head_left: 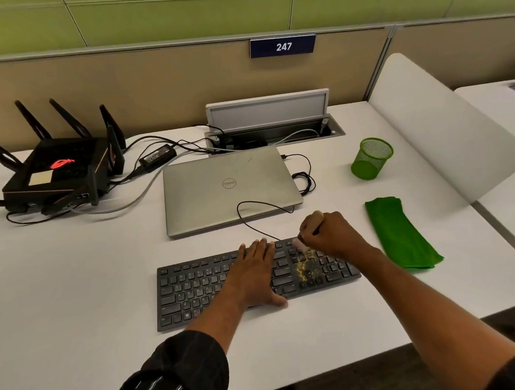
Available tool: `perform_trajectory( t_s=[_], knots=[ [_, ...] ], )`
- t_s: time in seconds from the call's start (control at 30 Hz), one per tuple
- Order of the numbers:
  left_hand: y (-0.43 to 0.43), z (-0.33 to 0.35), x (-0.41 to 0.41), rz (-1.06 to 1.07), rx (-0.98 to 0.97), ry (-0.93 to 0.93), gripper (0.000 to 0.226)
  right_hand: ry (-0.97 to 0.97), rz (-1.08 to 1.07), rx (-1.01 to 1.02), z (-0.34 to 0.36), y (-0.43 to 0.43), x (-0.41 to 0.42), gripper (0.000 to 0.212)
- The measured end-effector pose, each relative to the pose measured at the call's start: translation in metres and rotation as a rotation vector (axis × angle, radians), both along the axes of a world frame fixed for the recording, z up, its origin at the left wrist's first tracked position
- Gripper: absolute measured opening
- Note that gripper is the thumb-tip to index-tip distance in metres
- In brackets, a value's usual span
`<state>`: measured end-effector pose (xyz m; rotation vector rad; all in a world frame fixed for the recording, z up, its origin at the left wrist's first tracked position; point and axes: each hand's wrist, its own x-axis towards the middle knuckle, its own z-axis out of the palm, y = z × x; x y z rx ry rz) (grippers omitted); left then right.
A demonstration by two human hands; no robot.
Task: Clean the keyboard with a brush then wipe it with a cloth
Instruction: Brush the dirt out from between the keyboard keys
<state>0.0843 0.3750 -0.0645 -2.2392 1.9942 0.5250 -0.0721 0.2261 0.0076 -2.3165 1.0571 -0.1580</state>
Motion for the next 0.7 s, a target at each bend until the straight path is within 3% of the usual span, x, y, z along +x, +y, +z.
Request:
perform_trajectory(
  t_s=[0.1,0.2,0.43,0.57,0.7],
  knots=[
    [0.000,0.001,0.000,-0.002,0.004,-0.010,0.136,-0.076,-0.108,0.019,0.002,0.010,0.005,0.014],
    [0.000,0.000,0.000,0.000,0.008,-0.006,0.136,-0.033,-0.103,-0.015,-0.004,0.021,0.009,0.023],
    [0.000,-0.001,0.000,-0.002,-0.007,-0.012,0.136,0.053,-0.108,0.064,-0.006,0.022,0.009,0.011],
    [-0.001,0.000,0.000,0.001,-0.008,-0.004,0.136,-0.046,-0.165,0.061,-0.005,0.018,0.007,0.005],
    [0.000,0.001,0.000,-0.003,-0.005,-0.004,0.135,-0.023,-0.167,0.080,-0.005,0.019,0.007,0.011]
  ],
)
